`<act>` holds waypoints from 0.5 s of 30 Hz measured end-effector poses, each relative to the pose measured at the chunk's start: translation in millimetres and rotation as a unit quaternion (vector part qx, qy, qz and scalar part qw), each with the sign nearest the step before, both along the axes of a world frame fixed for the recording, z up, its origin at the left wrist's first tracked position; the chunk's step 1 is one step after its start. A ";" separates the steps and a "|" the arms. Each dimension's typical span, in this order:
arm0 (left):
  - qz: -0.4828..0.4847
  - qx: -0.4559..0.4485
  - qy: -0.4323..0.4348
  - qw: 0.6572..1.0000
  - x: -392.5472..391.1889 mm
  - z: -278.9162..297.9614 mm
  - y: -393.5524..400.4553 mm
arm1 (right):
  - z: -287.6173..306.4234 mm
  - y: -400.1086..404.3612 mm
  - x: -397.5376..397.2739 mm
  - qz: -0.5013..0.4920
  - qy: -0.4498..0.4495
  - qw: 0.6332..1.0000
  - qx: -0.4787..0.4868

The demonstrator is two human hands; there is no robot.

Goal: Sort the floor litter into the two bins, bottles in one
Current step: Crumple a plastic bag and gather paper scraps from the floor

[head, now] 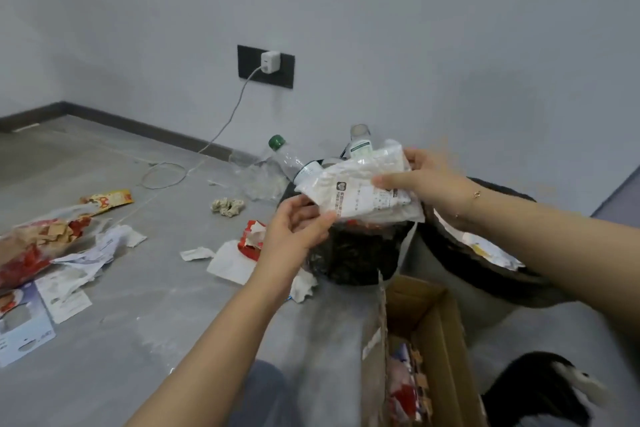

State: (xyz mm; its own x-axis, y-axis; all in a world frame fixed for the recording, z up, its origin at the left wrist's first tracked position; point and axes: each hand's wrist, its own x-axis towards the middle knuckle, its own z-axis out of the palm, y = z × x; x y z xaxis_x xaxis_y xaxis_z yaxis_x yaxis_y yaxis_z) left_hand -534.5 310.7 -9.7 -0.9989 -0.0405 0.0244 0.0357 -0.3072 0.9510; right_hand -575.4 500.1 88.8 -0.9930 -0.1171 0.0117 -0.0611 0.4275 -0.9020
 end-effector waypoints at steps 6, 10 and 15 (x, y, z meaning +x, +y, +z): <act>-0.081 -0.151 0.081 0.982 -21.2 7.1 82.6 | 25.9 96.3 -20.2 -0.182 0.100 0.978 0.020; -0.174 -0.373 0.230 0.882 -31.9 -0.1 146.9 | 0.8 152.9 -17.8 -0.263 0.140 0.931 0.209; -0.205 -0.514 0.307 0.774 -41.6 -20.1 178.2 | -27.3 183.4 -14.3 -0.111 0.183 0.861 0.462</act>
